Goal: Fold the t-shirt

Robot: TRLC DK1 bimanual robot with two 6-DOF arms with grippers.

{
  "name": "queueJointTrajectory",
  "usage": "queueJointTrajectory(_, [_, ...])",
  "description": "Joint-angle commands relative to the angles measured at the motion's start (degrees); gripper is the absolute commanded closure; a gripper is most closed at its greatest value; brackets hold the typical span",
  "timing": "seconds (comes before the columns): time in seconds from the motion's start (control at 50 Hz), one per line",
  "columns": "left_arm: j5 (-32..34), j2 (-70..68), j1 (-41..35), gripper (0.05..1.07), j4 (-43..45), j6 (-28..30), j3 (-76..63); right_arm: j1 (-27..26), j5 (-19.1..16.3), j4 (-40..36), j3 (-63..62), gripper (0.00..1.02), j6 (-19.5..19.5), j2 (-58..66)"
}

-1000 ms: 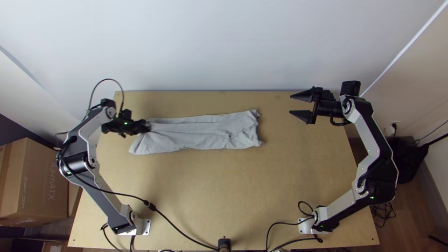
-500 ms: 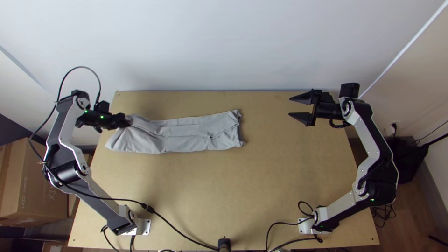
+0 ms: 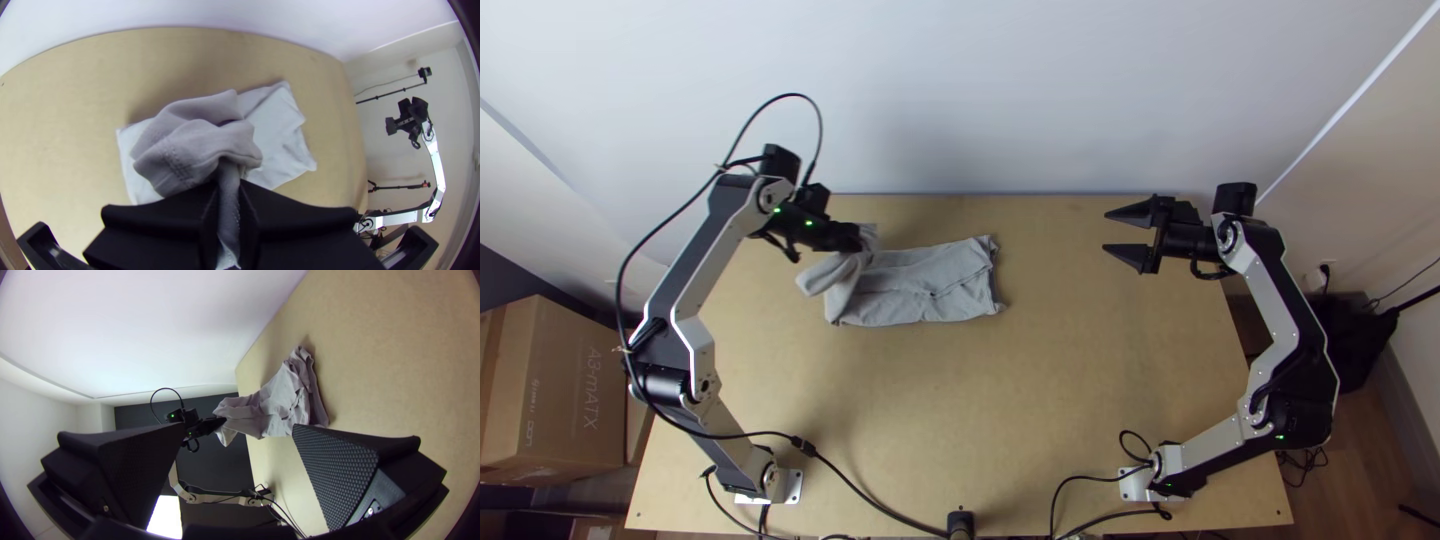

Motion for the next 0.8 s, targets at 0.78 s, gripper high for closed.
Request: queueJointTrajectory(0.78, [-10.57,22.7,-23.27,1.05,11.12,-20.44,21.86,-5.76,-0.06,-0.03,-16.18,0.03,-8.37,-6.01])
